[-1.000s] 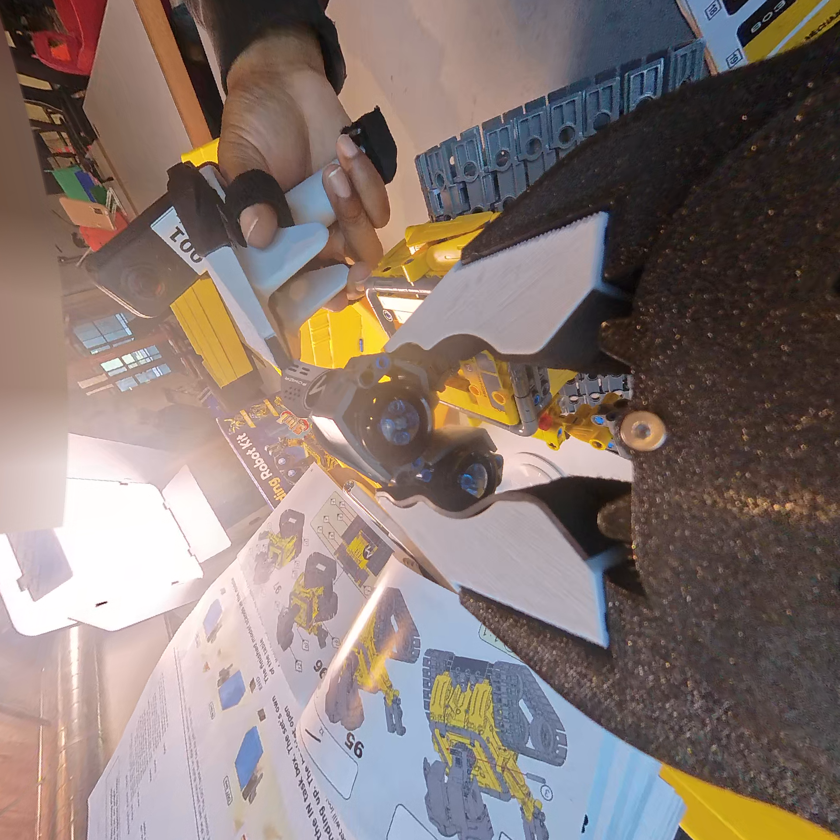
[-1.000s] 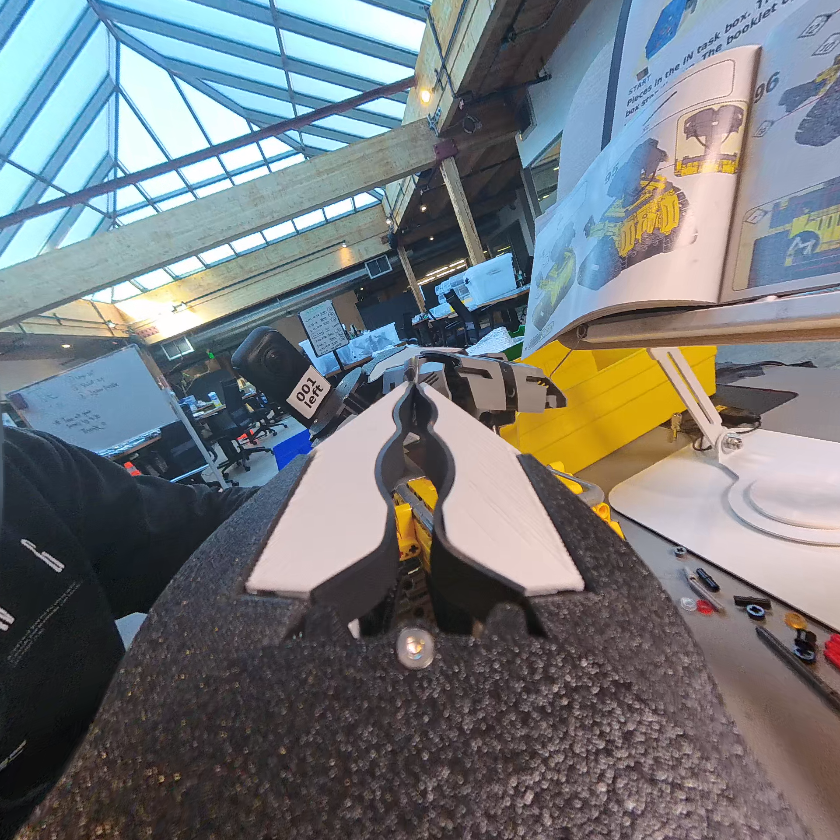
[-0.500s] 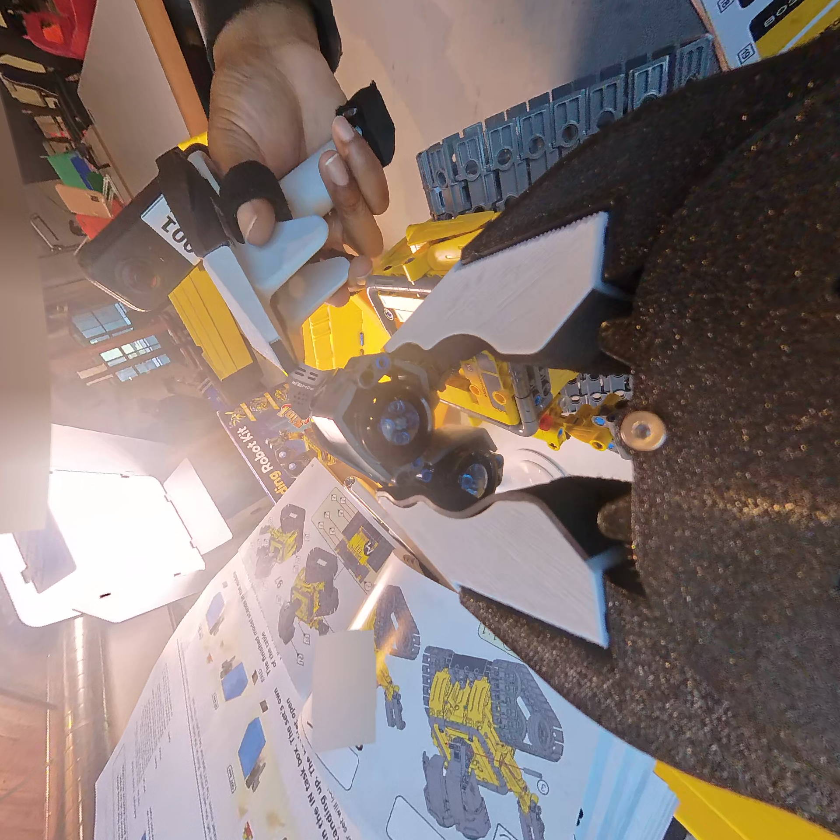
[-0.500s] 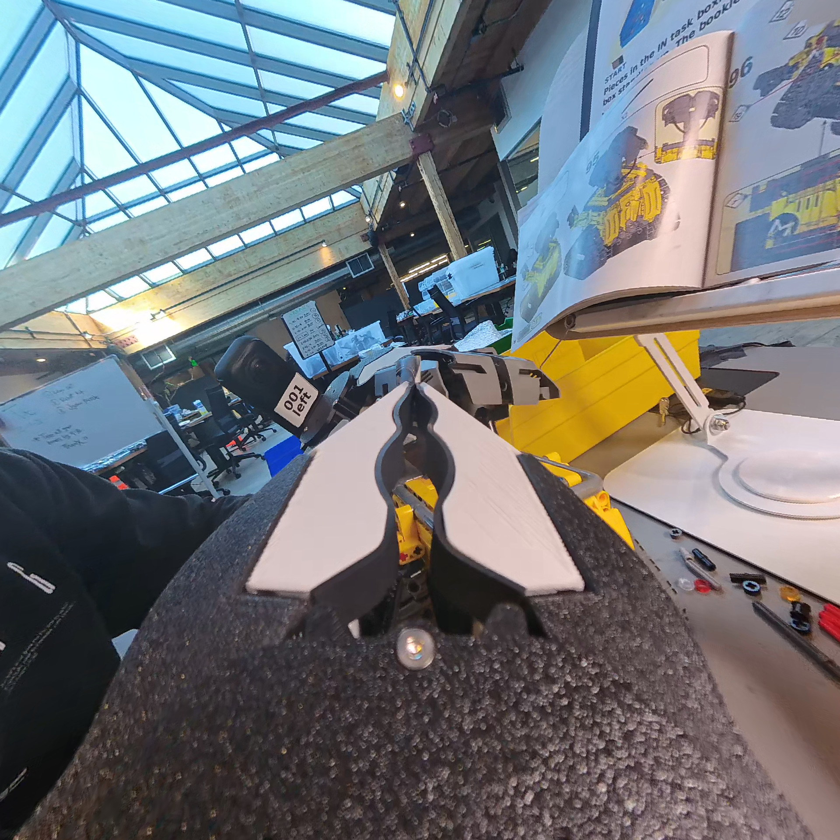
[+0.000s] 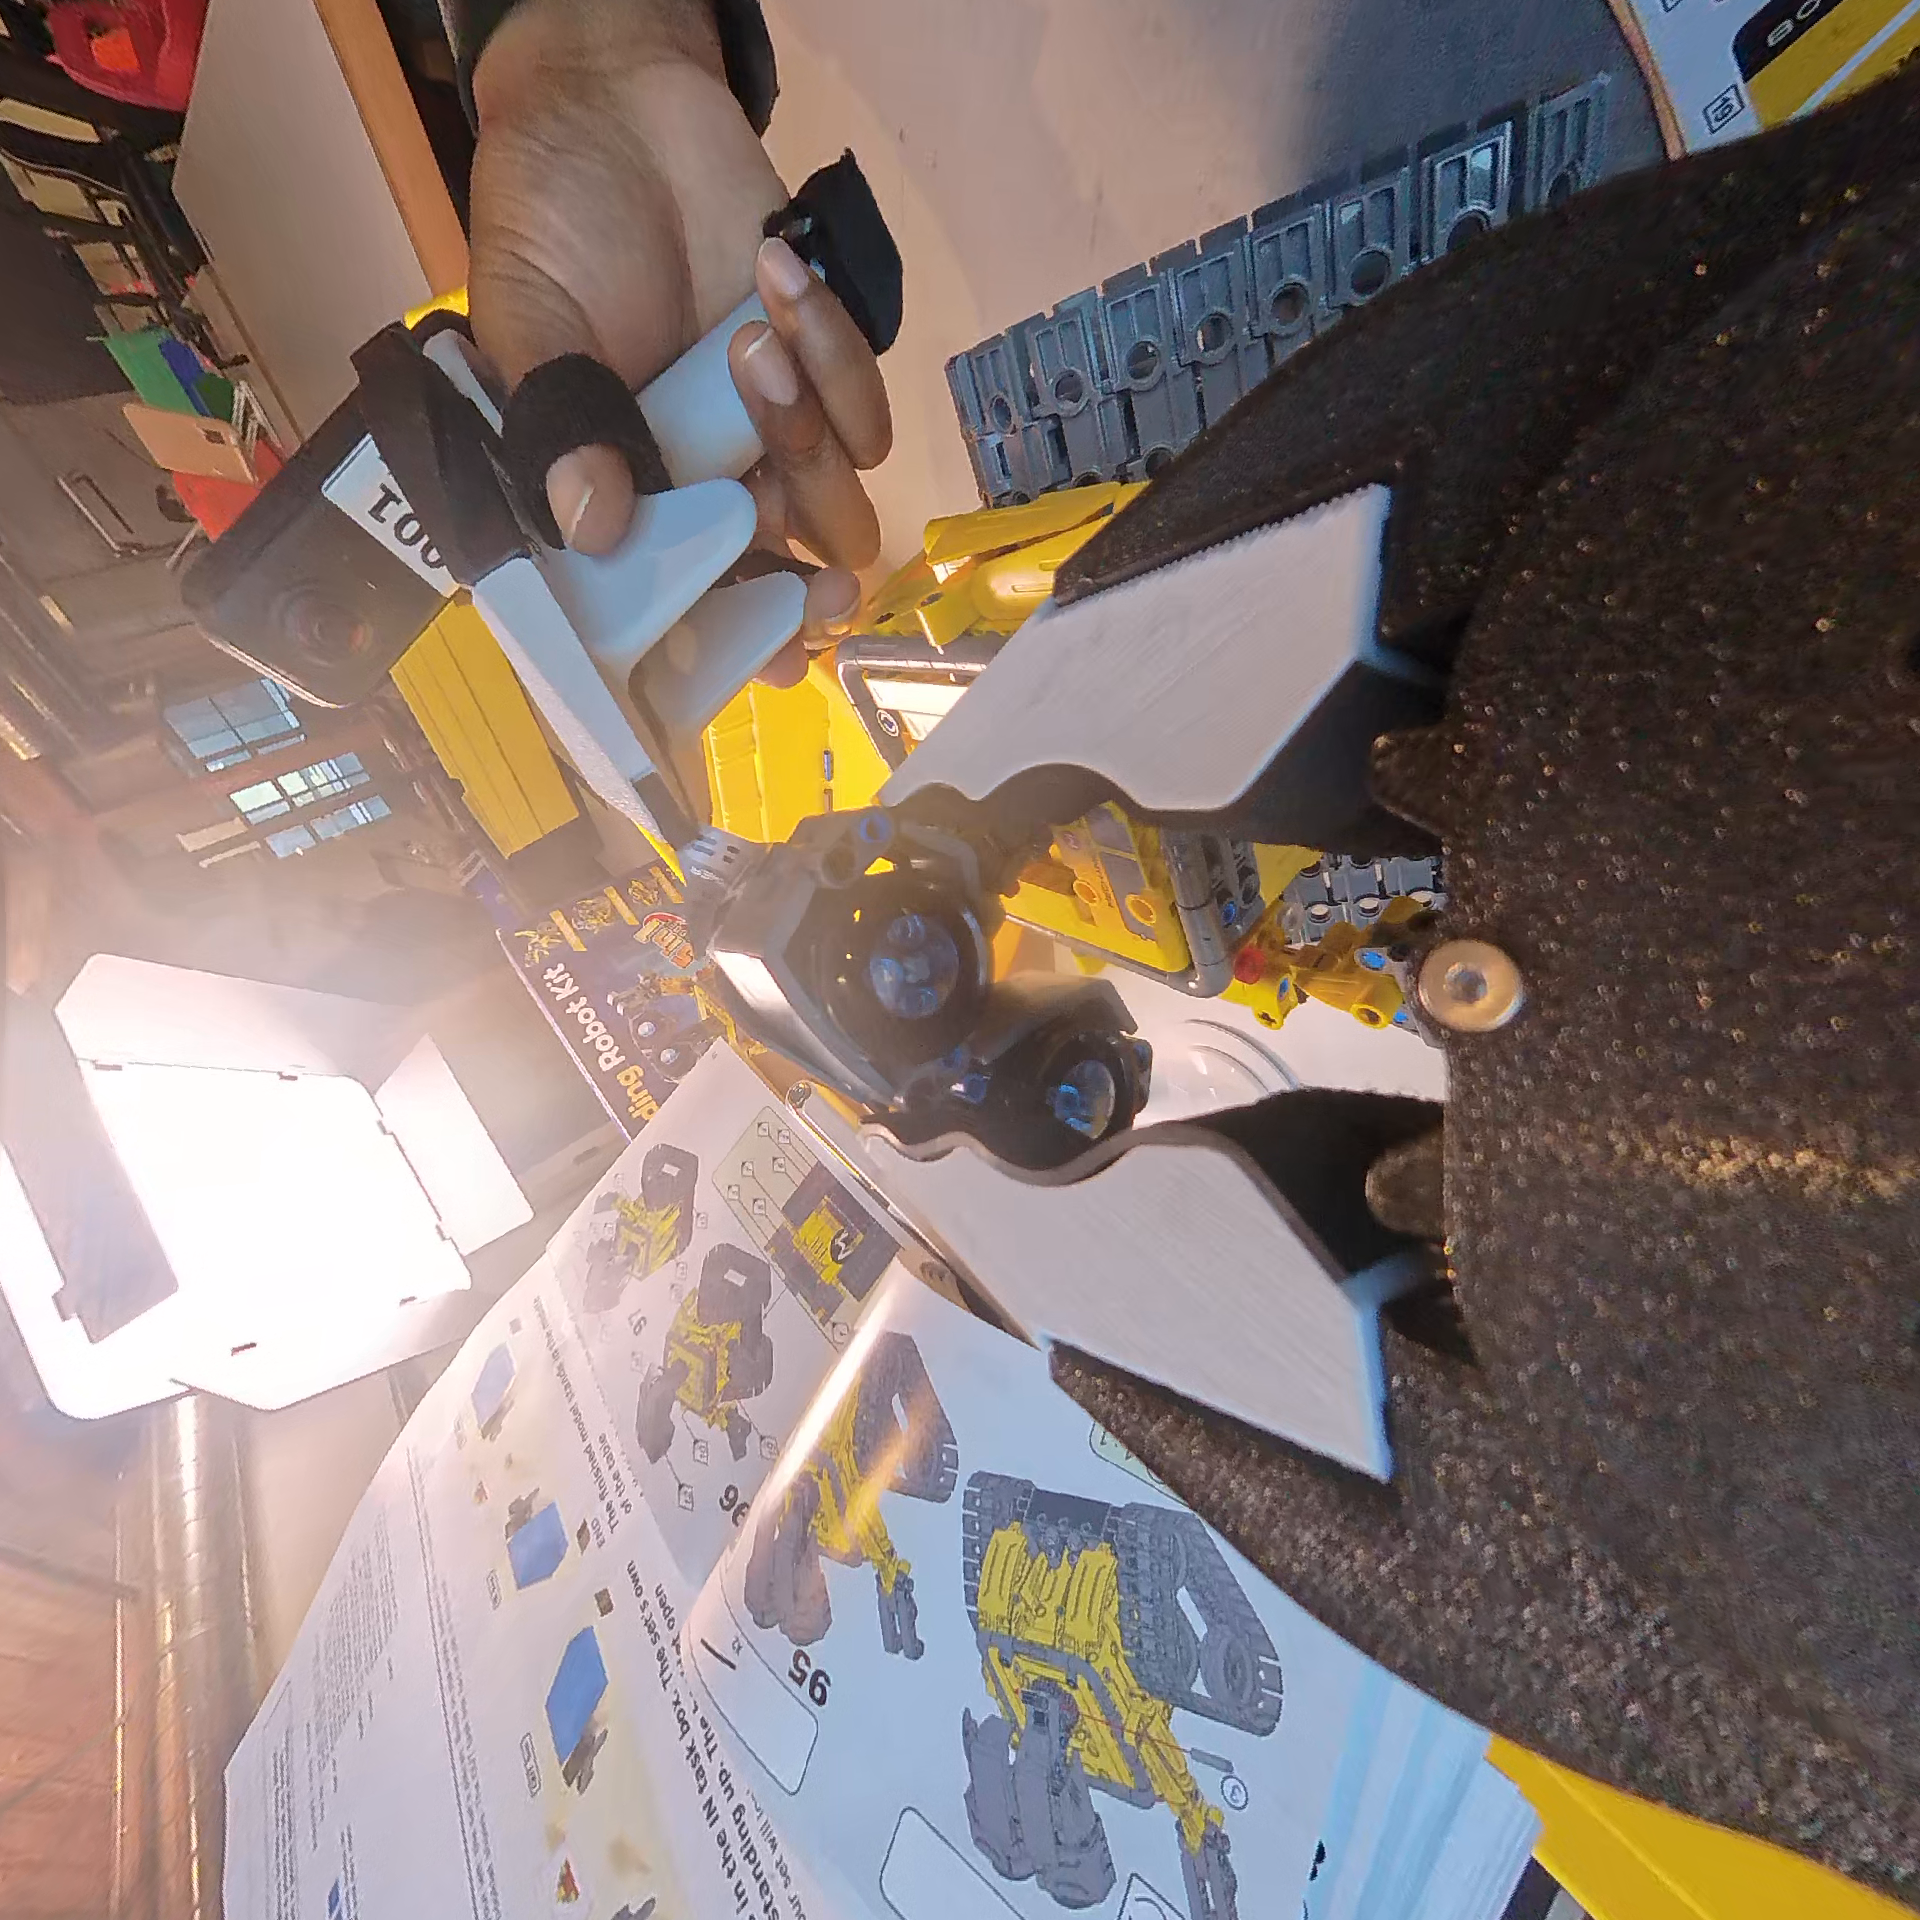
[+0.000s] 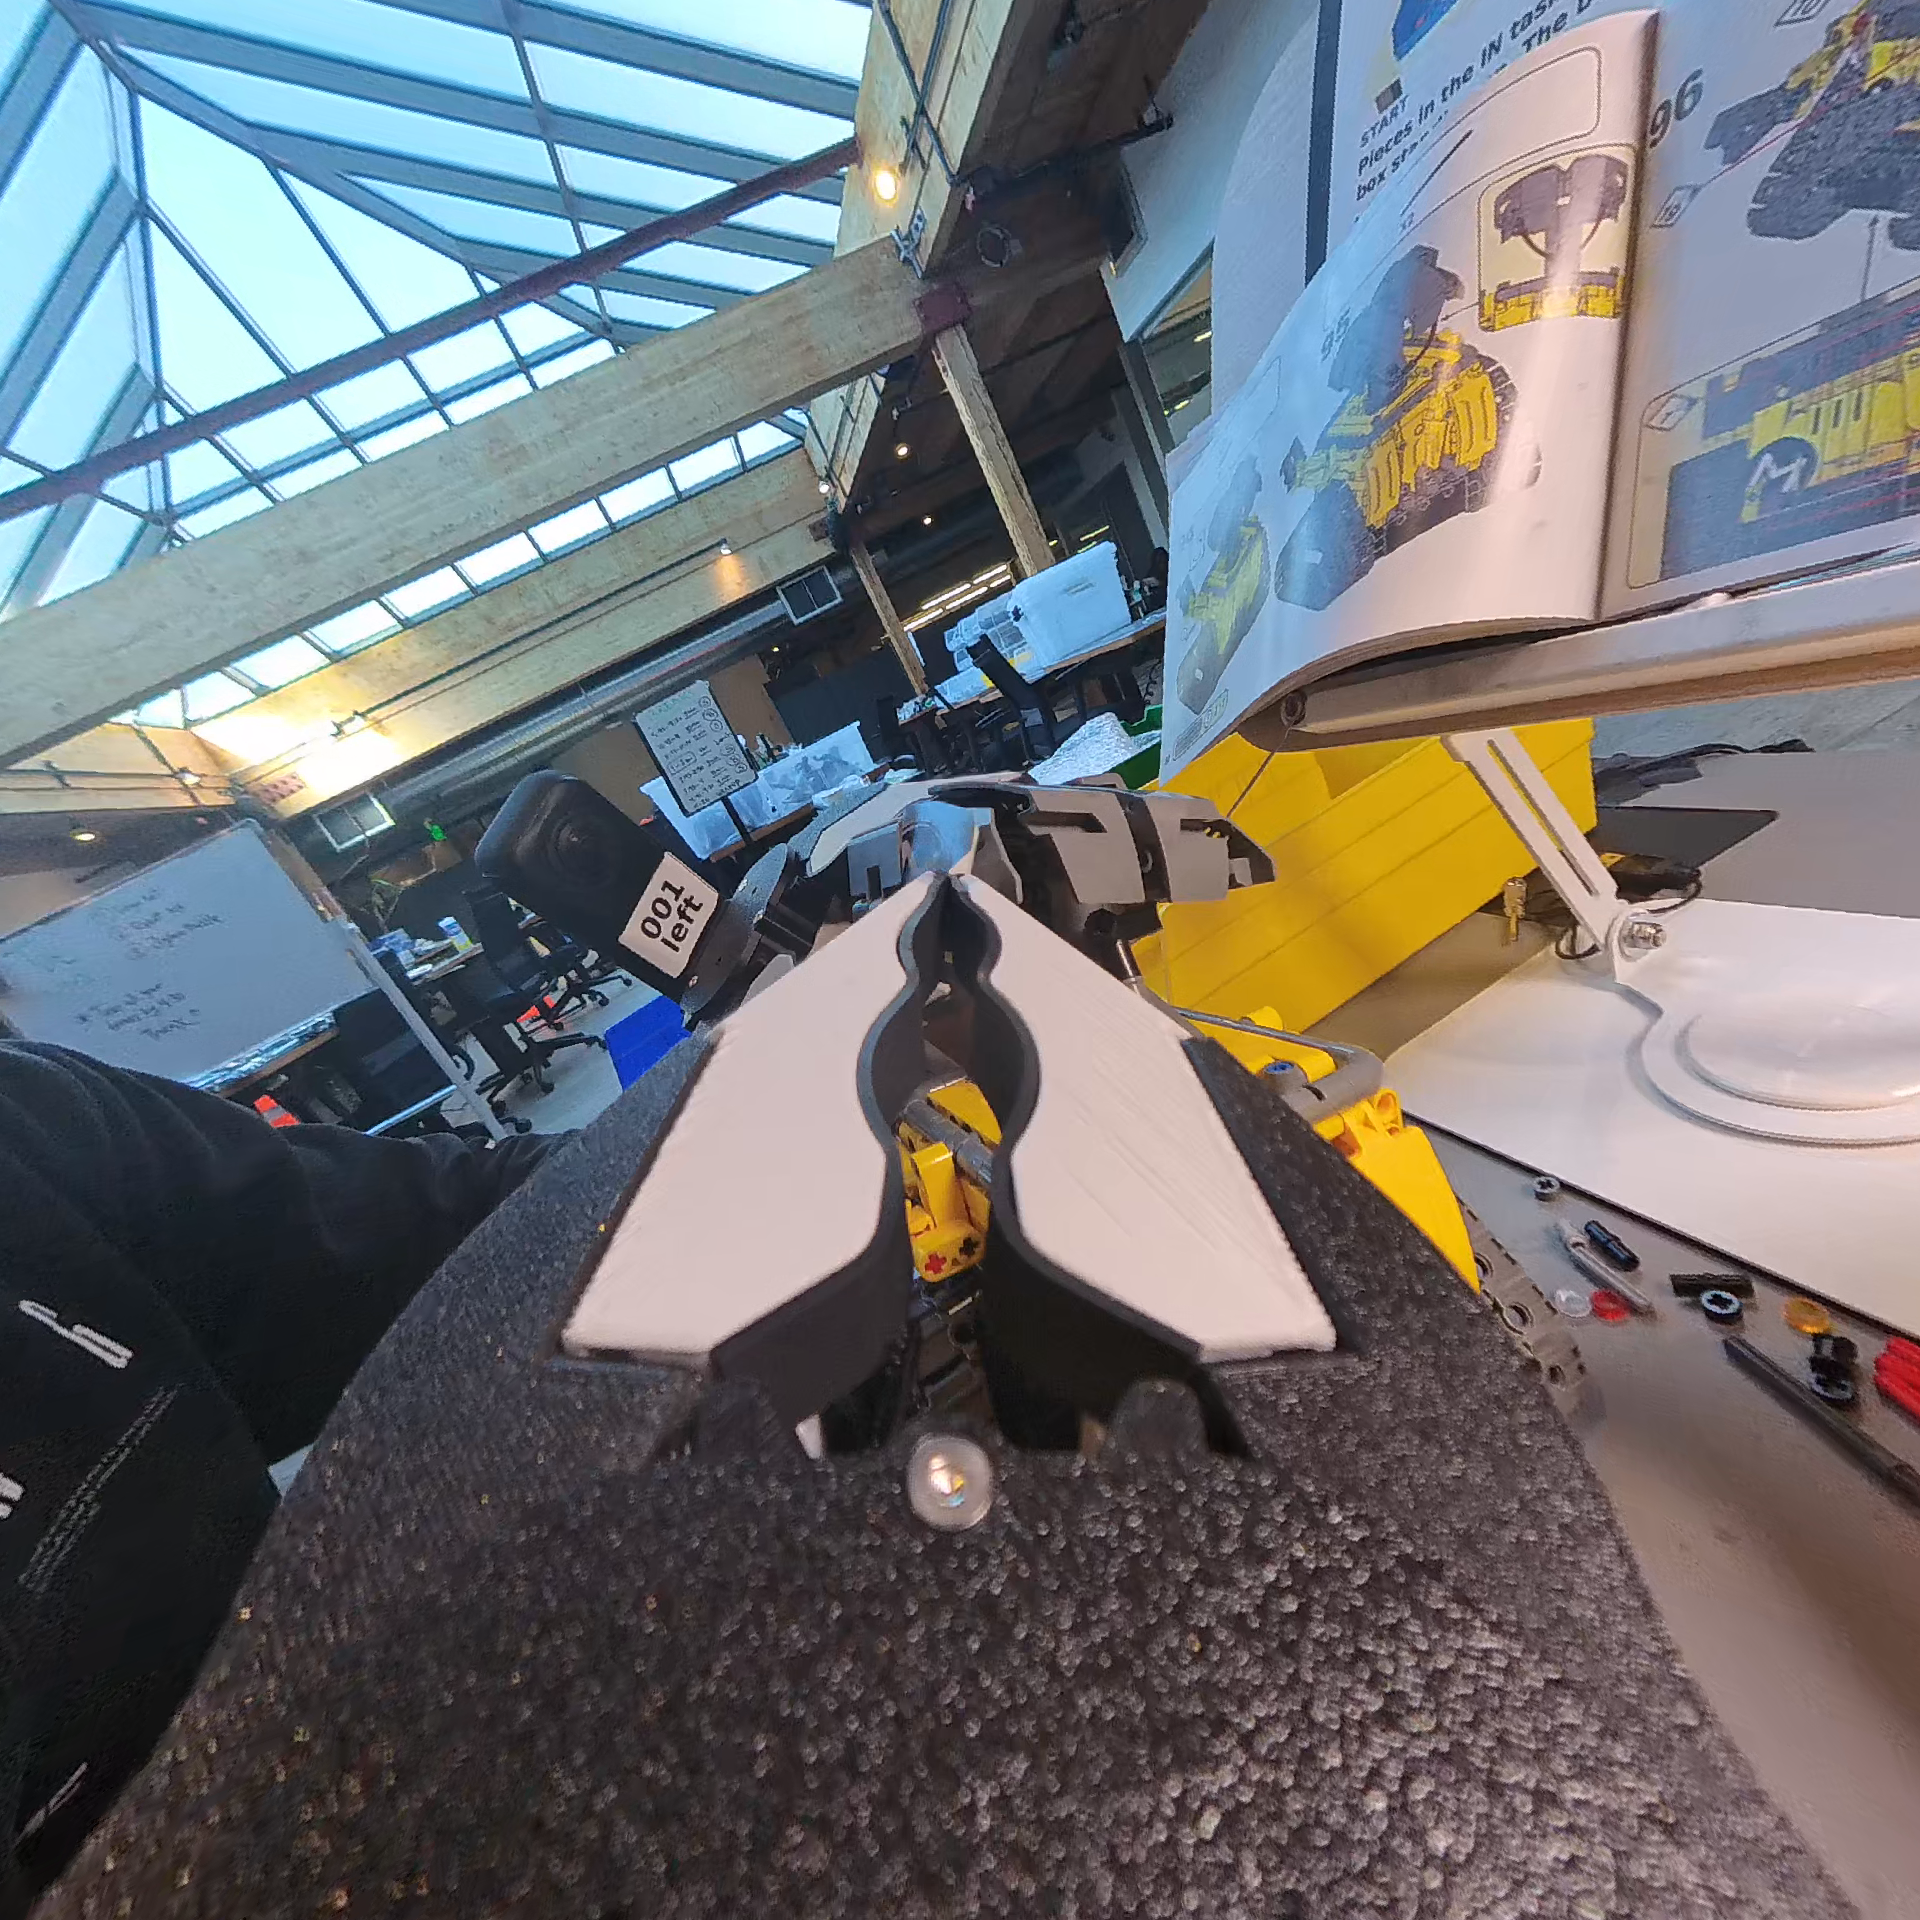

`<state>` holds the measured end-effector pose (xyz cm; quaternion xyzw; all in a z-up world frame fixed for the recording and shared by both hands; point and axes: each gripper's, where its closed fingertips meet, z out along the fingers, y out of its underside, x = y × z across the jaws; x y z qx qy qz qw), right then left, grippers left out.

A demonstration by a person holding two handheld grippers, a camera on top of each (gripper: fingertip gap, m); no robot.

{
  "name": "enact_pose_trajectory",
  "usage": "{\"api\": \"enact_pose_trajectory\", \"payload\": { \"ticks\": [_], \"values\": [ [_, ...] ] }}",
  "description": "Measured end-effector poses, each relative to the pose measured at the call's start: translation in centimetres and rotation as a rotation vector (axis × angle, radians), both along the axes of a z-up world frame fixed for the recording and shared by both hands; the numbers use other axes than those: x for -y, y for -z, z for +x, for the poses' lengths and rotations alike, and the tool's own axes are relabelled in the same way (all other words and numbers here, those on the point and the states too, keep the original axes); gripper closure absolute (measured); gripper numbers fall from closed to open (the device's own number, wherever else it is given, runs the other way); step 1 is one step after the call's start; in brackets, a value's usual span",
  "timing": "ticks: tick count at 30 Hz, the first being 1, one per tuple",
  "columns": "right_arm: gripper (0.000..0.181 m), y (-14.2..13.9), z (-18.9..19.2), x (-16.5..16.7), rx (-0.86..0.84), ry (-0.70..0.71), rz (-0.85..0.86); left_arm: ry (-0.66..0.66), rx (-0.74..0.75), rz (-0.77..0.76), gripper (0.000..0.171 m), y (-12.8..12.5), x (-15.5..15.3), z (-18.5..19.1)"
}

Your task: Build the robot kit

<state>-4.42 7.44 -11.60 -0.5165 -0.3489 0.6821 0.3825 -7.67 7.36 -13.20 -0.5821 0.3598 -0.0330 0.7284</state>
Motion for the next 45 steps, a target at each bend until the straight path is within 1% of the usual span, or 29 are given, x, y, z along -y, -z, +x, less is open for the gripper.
{"api": "enact_pose_trajectory", "payload": {
  "ticks": [15, 24, 45],
  "values": [
    [0.181, -0.08, 0.09, 0.05, 0.025, 0.011, 0.089, 0.014, -0.010, -0.005, 0.118, 0.08, 0.09, 0.12],
    [0.181, -0.73, 0.35, 0.69, 0.018, 0.011, 0.196, 0.023, -0.017, -0.009, 0.119, 0.14, 0.17, 0.21],
    [0.181, -0.45, 0.78, 0.96, 0.073, 0.009, 0.392, 0.062, -0.039, -0.023, 0.119, 0.28, 0.54, 0.63]
  ]
}}
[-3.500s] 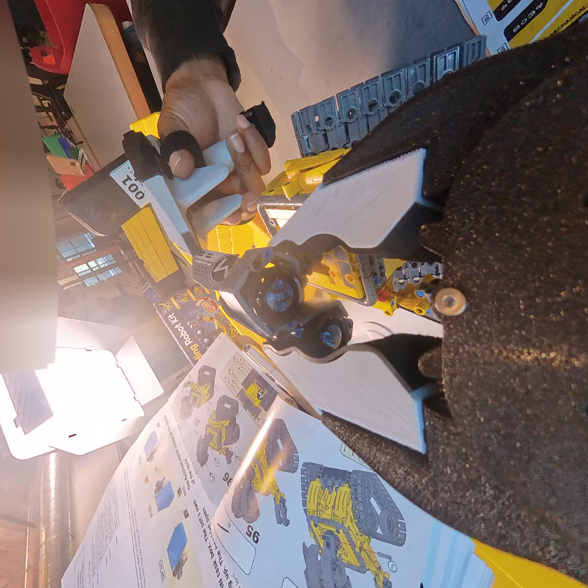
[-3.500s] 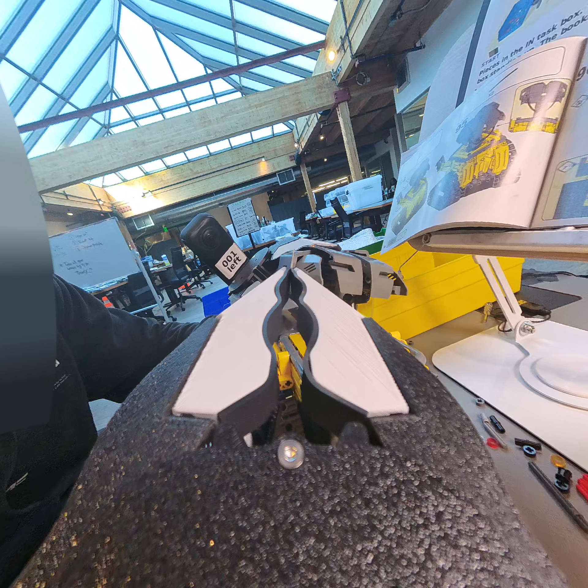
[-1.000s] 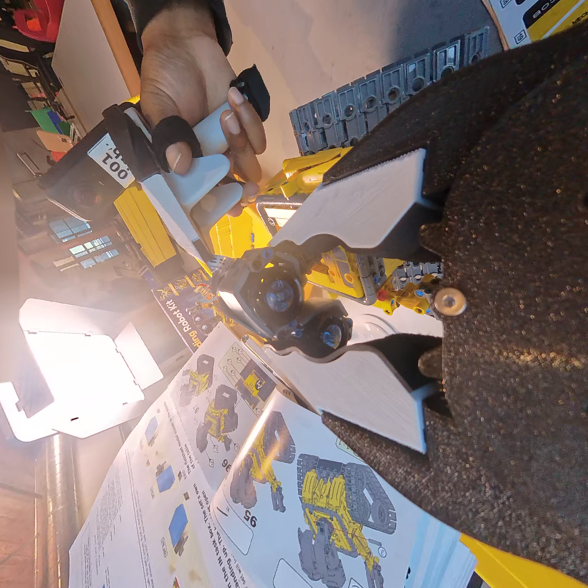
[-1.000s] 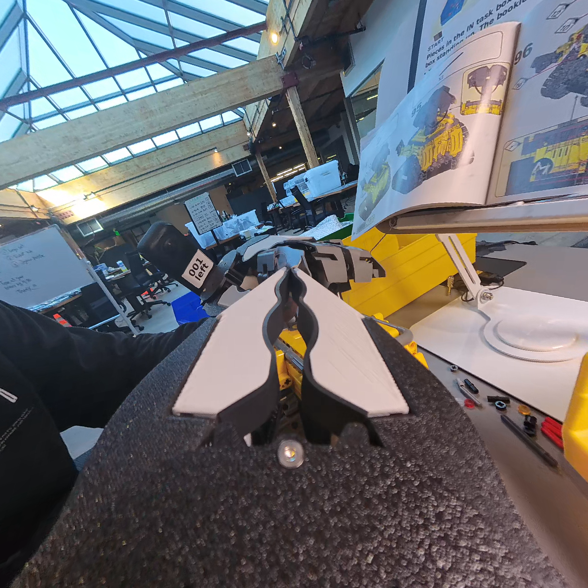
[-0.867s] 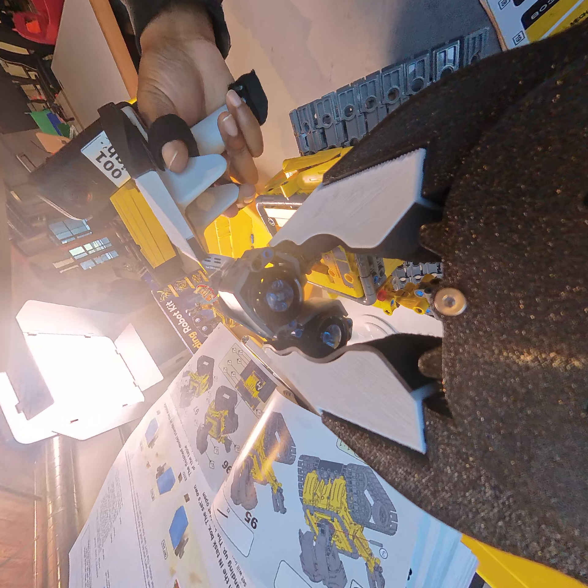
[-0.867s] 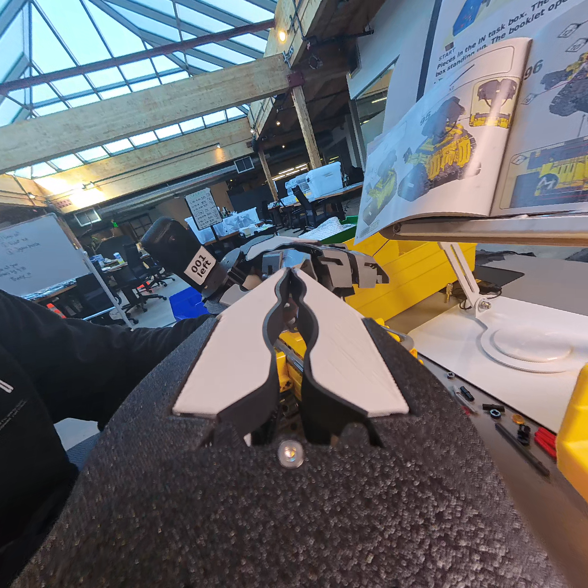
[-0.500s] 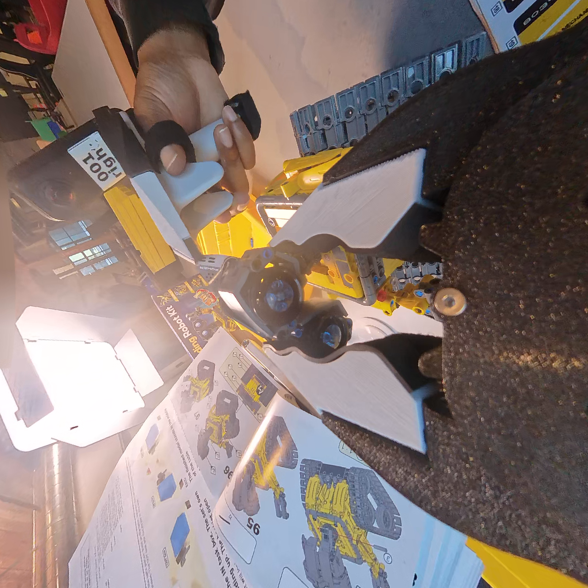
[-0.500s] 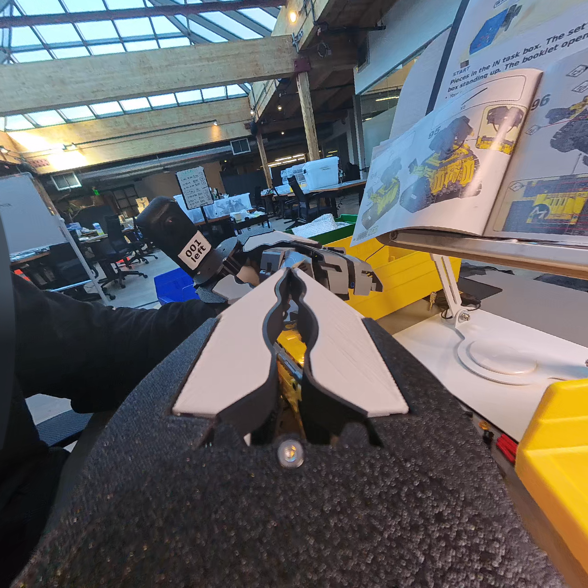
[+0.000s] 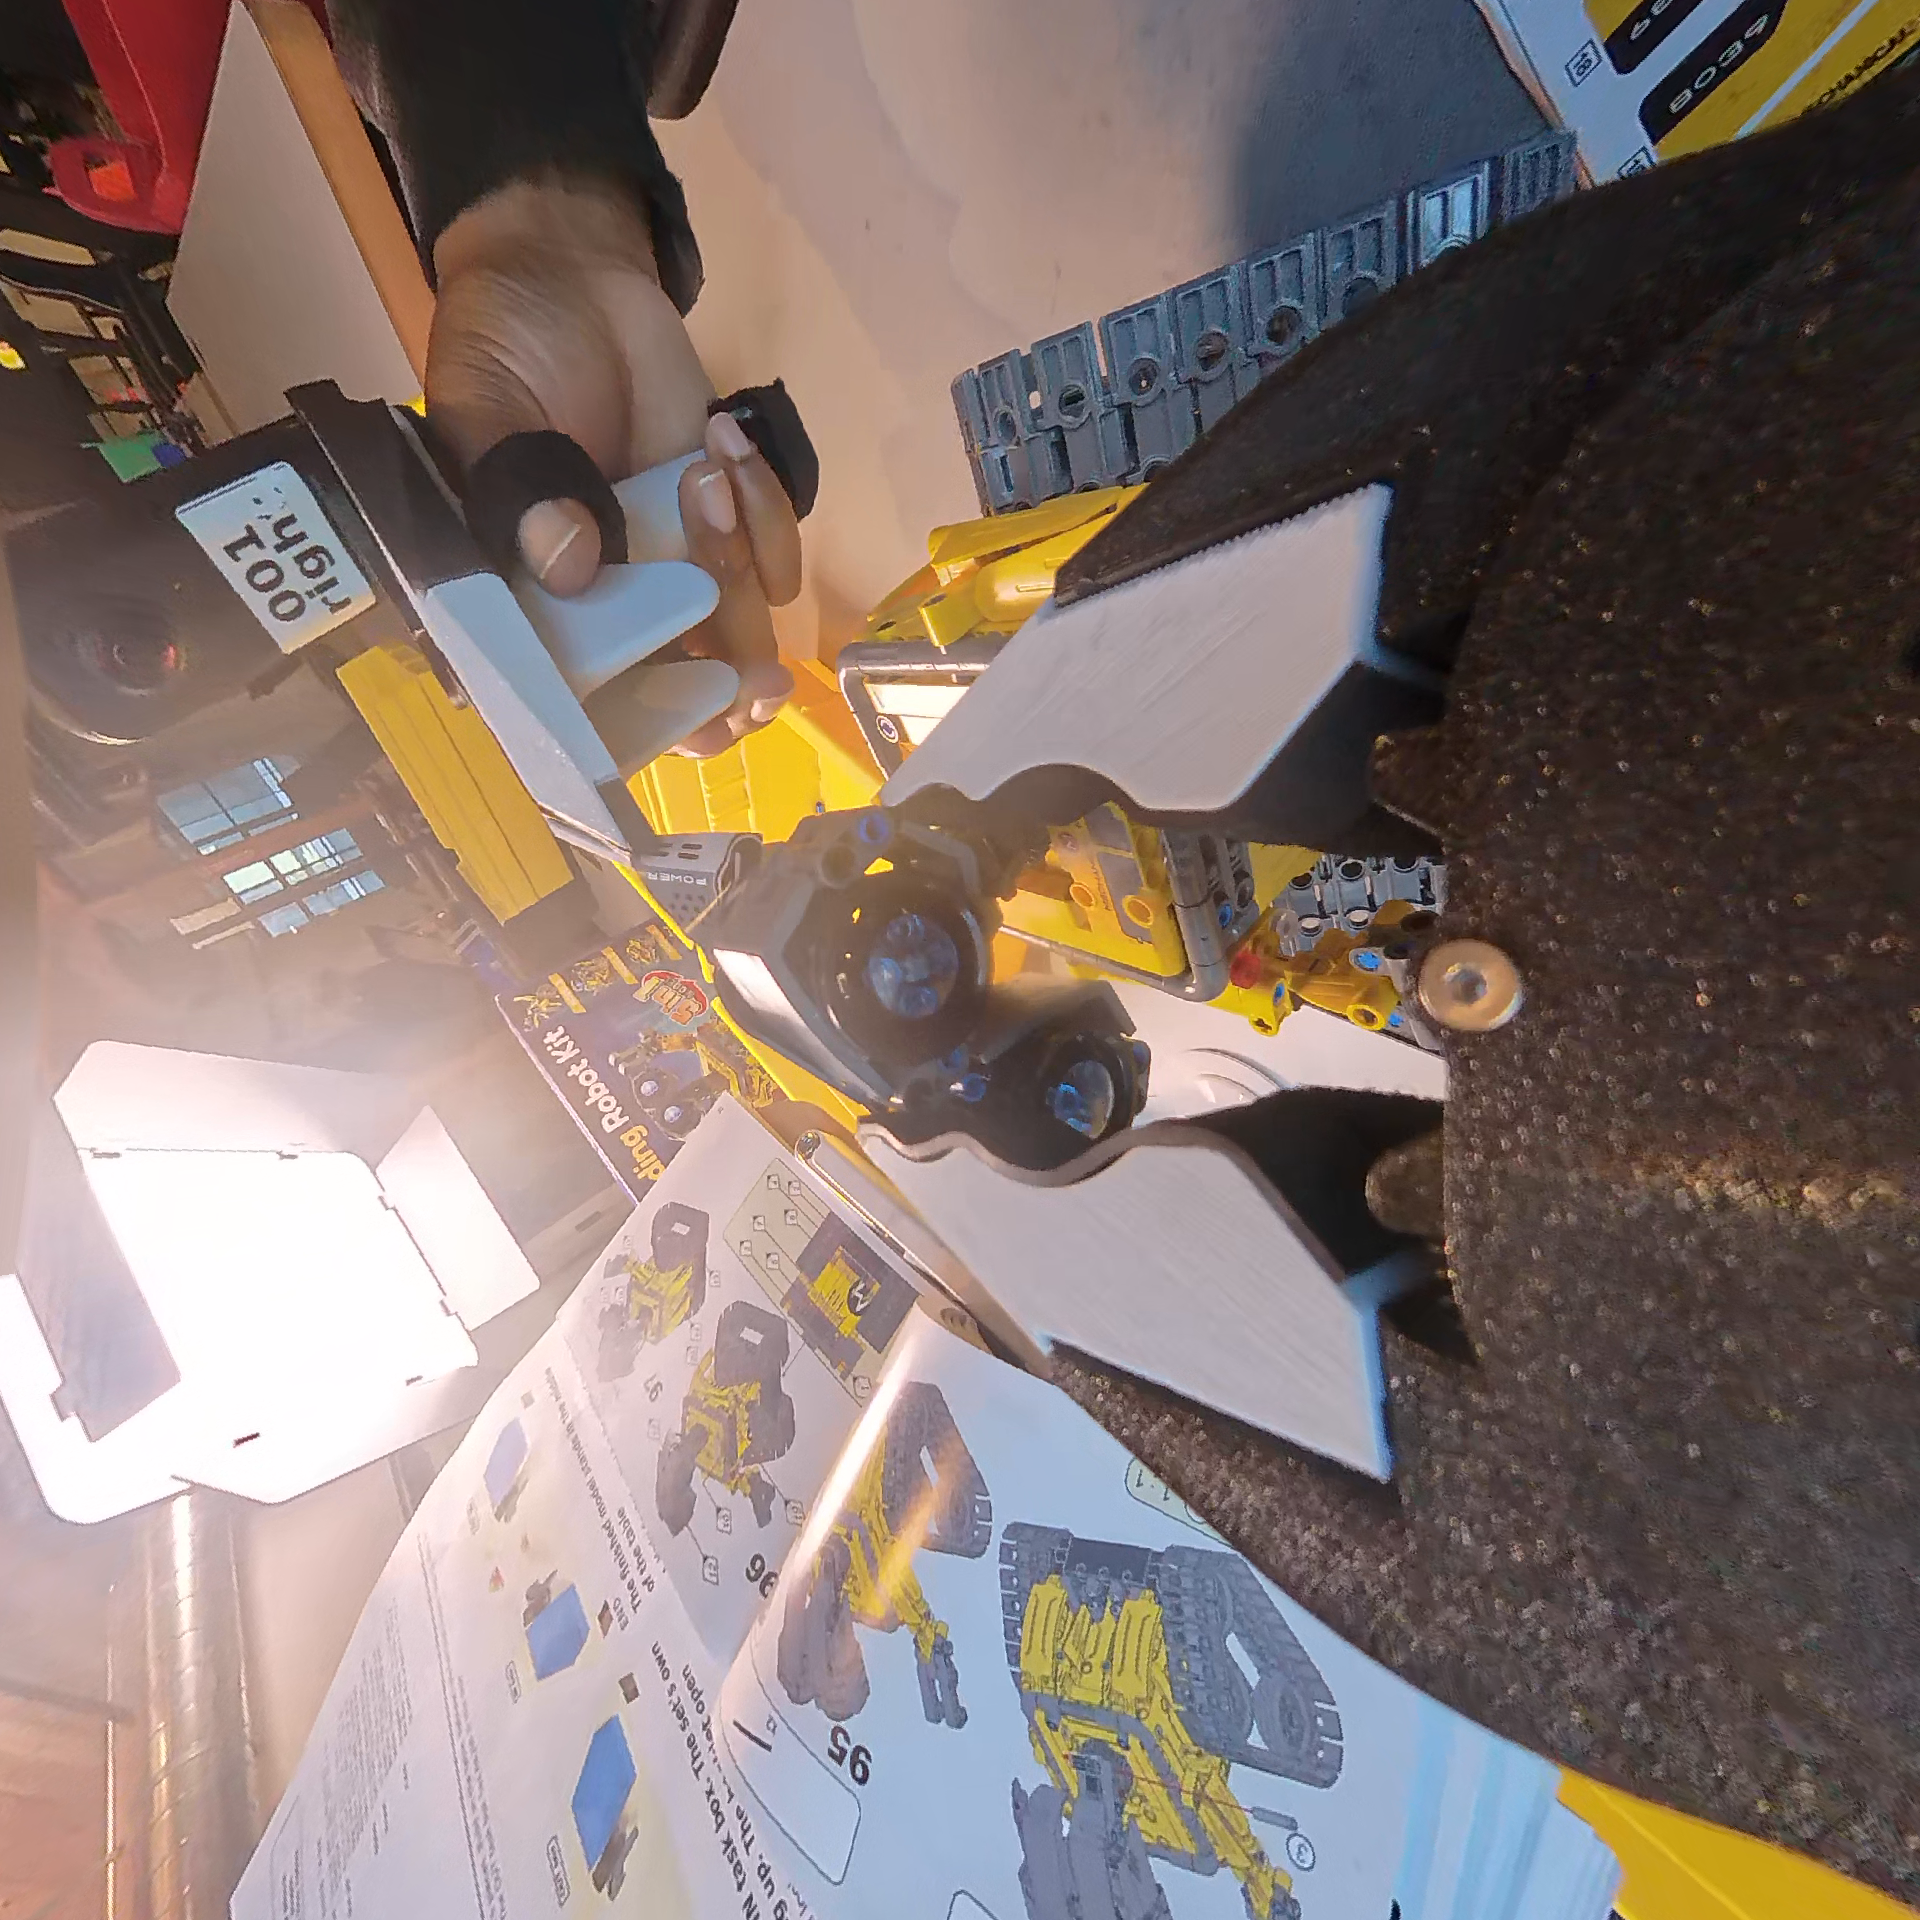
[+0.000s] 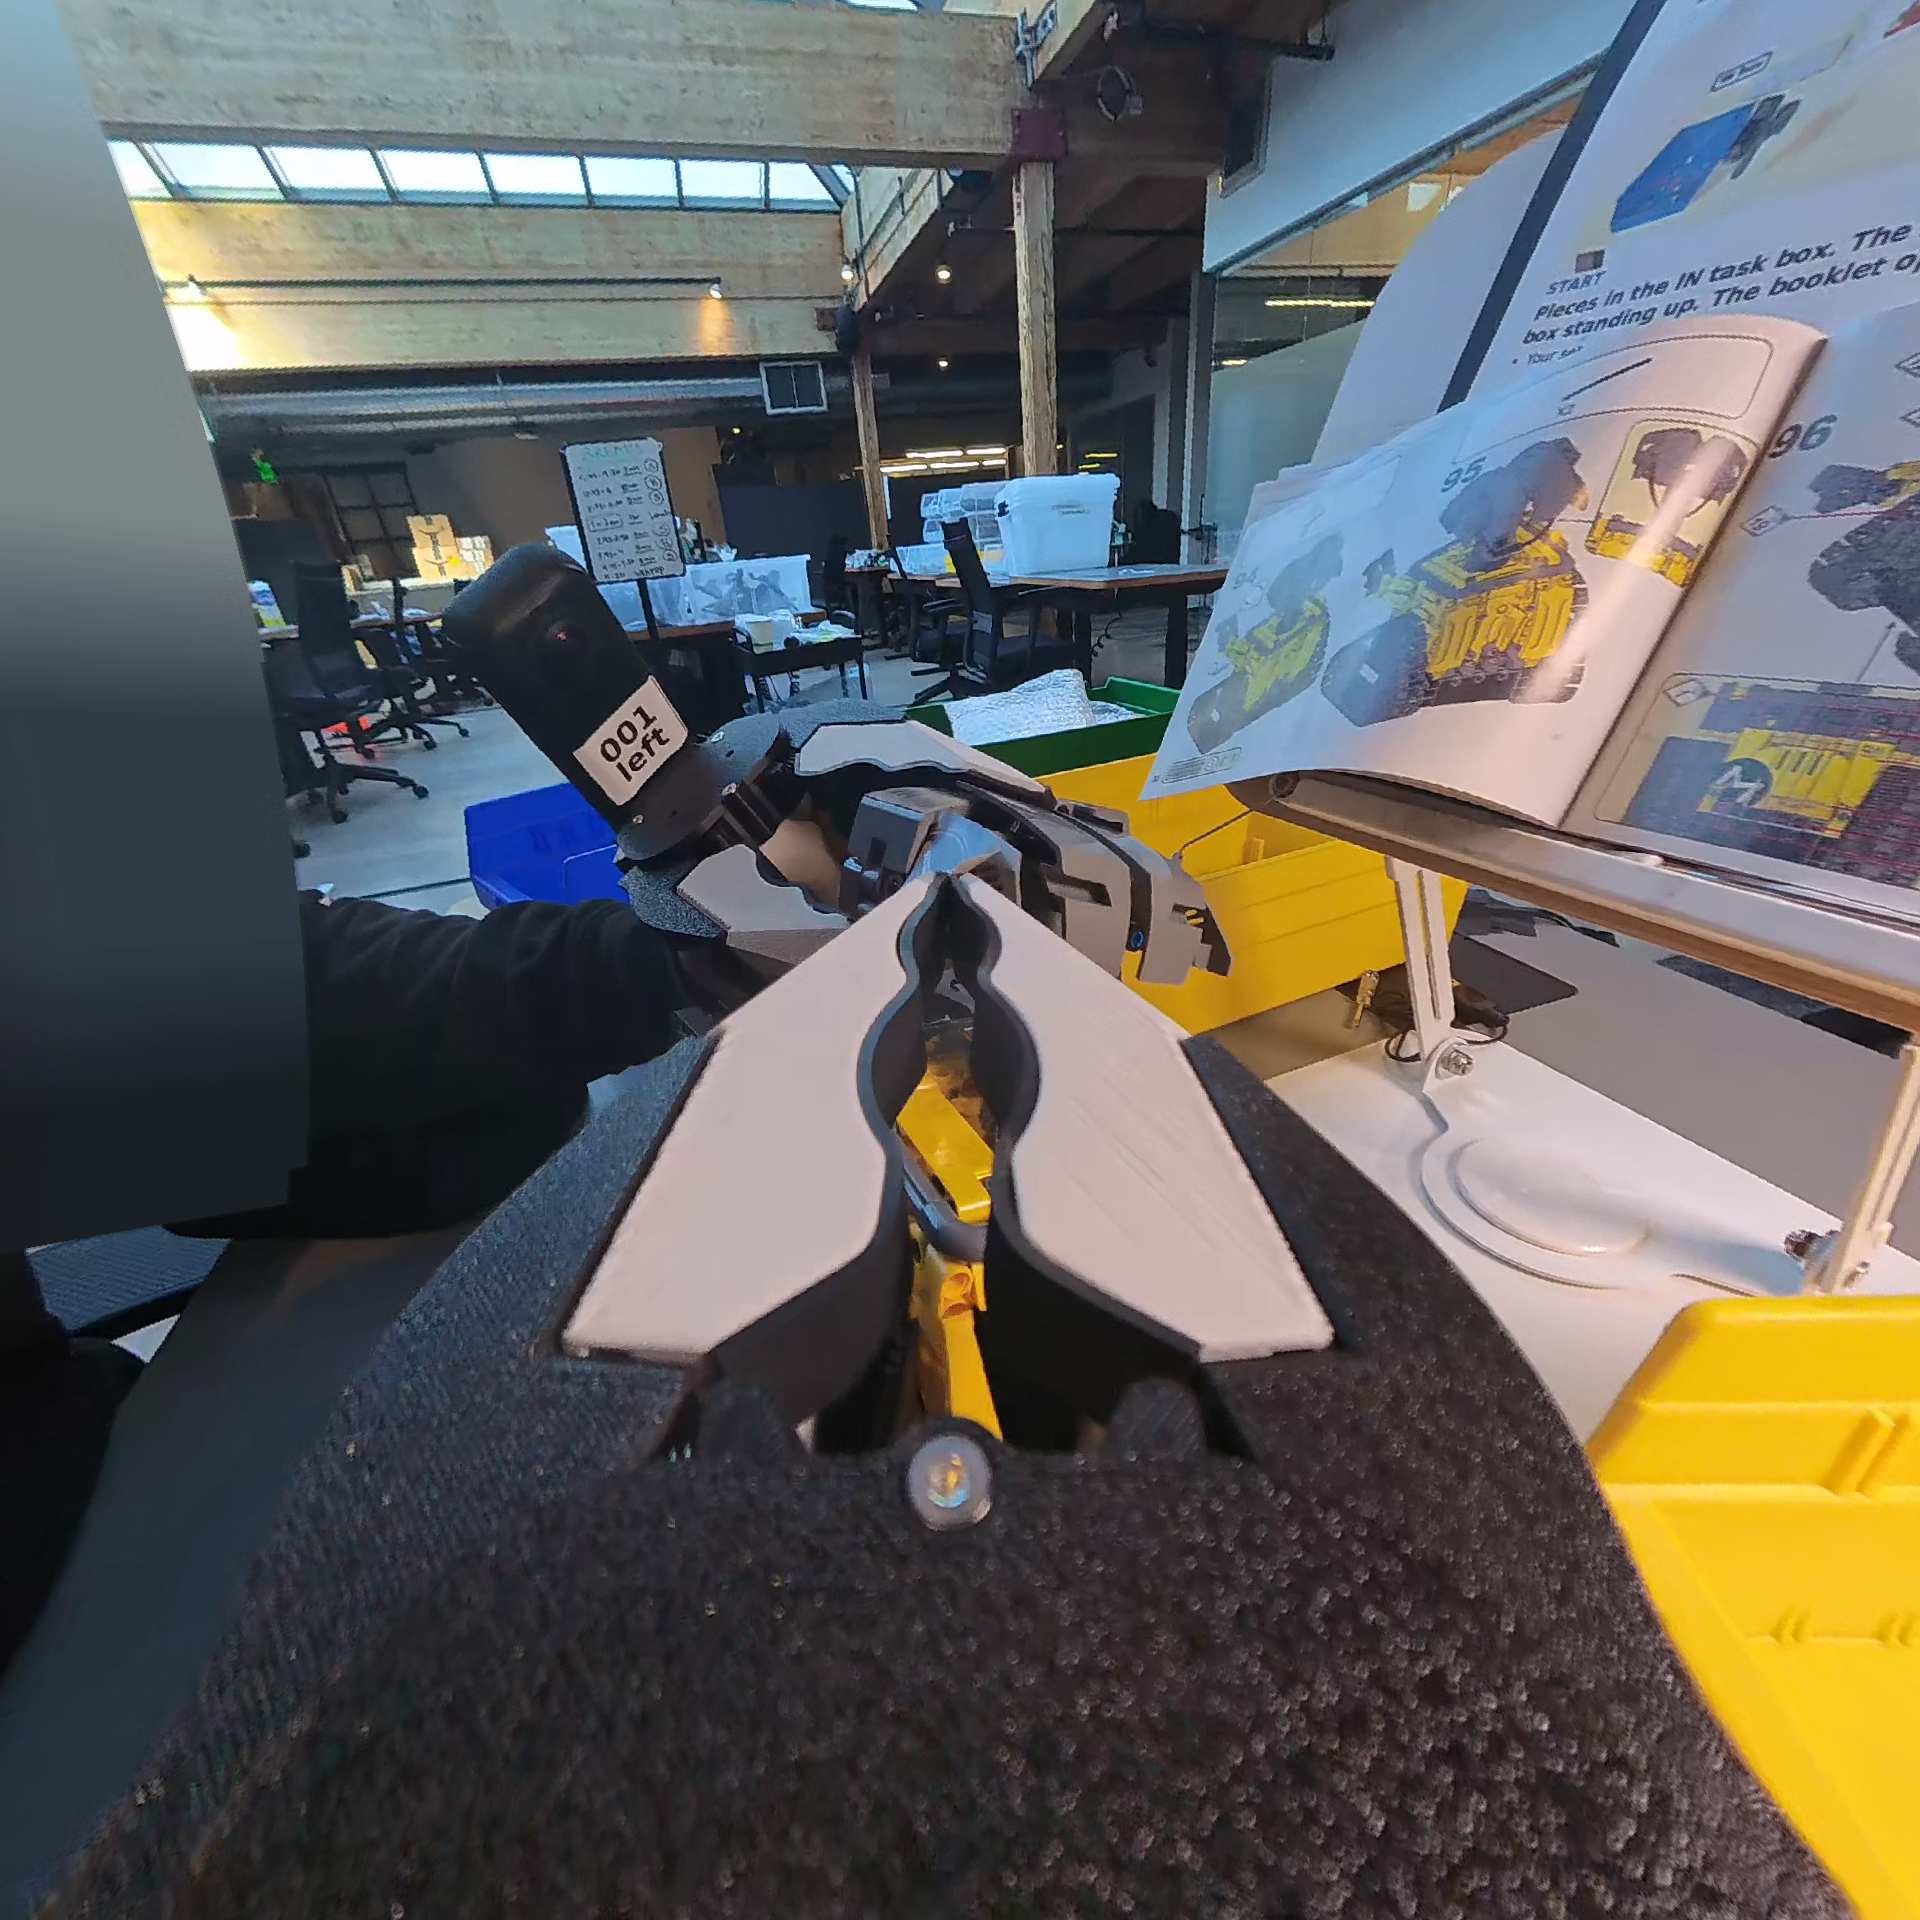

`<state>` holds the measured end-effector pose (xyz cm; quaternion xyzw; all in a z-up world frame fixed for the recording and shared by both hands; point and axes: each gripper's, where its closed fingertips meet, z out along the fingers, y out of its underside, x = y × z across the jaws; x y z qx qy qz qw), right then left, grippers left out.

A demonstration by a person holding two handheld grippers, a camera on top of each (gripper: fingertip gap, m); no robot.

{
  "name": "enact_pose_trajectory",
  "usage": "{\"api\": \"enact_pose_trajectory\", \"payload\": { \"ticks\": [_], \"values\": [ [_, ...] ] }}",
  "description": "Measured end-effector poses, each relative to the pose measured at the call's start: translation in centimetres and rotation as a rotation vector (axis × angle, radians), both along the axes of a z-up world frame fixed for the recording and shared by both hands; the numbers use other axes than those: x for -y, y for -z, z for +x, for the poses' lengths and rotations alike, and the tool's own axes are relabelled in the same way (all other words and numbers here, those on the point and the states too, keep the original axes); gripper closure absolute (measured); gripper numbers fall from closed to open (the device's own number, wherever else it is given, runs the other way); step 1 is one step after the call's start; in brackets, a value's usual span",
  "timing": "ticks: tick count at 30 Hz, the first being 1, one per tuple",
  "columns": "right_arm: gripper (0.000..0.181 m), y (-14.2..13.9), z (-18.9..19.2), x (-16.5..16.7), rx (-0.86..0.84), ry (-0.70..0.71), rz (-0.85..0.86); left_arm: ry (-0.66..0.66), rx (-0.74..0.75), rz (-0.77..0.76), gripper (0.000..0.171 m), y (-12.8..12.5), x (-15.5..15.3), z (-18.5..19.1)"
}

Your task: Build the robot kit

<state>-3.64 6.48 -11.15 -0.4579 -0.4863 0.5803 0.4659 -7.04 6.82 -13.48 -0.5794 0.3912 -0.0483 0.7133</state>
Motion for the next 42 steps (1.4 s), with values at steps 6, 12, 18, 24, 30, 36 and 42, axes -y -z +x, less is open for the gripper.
{"api": "enact_pose_trajectory", "payload": {
  "ticks": [6, 12, 18, 24, 30, 36, 42],
  "values": [
    [0.181, 0.1, 0.2, 0.1, 0.015, -0.001, 0.044, 0.010, -0.006, -0.006, 0.119, 0.0, 0.1, 0.1],
    [0.181, 0.3, 0.2, 0.1, 0.023, -0.003, 0.065, 0.018, -0.007, -0.013, 0.119, 0.1, 0.1, 0.2],
    [0.181, -0.4, 0.4, 1.1, 0.006, -0.026, 0.111, 0.020, -0.006, -0.016, 0.119, 0.1, 0.1, 0.2],
    [0.181, -0.3, 0.4, 1.0, 0.005, -0.023, 0.114, 0.023, -0.003, -0.018, 0.119, 0.1, 0.2, 0.2],
    [0.181, -0.1, 0.5, 0.6, 0.004, -0.018, 0.137, 0.032, -0.002, -0.019, 0.119, 0.1, 0.2, 0.3],
    [0.181, -0.4, 0.7, 1.5, -0.012, -0.045, 0.204, 0.039, -0.009, -0.019, 0.119, 0.1, 0.3, 0.5],
    [0.181, -1.5, 1.3, 3.7, -0.081, -0.136, 0.237, 0.037, -0.005, -0.023, 0.119, 0.1, 0.3, 0.3]
  ]
}}
